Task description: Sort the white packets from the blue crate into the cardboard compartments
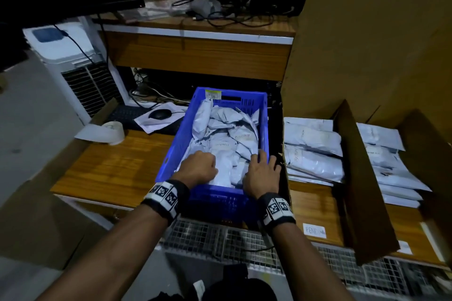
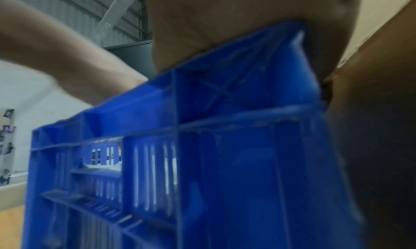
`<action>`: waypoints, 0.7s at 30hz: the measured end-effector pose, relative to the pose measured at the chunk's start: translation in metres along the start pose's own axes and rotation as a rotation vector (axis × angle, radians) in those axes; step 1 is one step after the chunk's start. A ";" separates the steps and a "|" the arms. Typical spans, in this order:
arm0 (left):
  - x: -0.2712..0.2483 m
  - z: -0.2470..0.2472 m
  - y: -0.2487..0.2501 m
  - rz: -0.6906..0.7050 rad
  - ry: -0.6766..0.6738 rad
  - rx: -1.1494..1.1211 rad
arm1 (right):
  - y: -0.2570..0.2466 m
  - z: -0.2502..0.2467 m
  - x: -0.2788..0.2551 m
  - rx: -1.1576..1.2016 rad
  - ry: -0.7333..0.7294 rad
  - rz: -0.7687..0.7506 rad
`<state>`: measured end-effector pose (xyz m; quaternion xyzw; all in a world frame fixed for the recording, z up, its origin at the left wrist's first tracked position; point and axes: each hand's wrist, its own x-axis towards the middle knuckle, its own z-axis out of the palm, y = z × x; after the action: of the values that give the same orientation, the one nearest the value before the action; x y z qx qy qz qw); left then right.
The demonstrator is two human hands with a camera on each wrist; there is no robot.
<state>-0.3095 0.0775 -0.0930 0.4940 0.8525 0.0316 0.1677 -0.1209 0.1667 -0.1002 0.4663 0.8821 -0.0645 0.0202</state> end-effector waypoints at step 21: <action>0.074 0.010 -0.016 -0.244 -0.289 -0.626 | -0.002 0.014 0.018 0.035 -0.009 0.071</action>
<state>-0.3532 0.1313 -0.1251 0.3128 0.8217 0.2006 0.4321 -0.1328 0.1782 -0.1160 0.4971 0.8636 -0.0815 0.0184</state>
